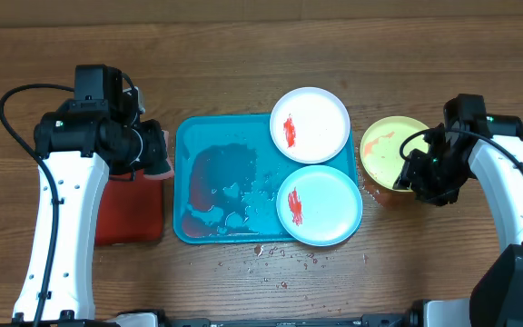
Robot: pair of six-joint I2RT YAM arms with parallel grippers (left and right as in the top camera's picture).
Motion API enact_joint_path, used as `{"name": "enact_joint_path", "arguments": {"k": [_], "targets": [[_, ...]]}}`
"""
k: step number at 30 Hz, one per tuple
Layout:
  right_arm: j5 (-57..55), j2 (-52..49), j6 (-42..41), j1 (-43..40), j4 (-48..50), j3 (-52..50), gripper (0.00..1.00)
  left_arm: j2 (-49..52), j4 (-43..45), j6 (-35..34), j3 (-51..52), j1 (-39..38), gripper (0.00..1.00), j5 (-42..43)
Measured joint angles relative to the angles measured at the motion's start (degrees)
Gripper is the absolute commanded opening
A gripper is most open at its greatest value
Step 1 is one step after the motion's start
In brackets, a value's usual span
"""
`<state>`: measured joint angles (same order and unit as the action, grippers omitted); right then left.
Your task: Clean dirty plates on tray and stack at the side
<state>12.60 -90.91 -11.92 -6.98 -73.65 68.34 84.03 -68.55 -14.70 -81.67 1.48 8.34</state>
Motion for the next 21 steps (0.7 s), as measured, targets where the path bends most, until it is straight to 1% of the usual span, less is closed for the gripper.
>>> {"name": "enact_joint_path", "arguments": {"k": [12,21], "targets": [[0.0,0.0,0.0,0.0,0.3,-0.3,0.48,0.0,0.8,0.0,0.0,0.0,0.04,0.0],[2.3,0.0,1.0,1.2,6.6,-6.7,0.48,0.0,0.9,0.0,0.0,0.0,0.04,0.0]]}}
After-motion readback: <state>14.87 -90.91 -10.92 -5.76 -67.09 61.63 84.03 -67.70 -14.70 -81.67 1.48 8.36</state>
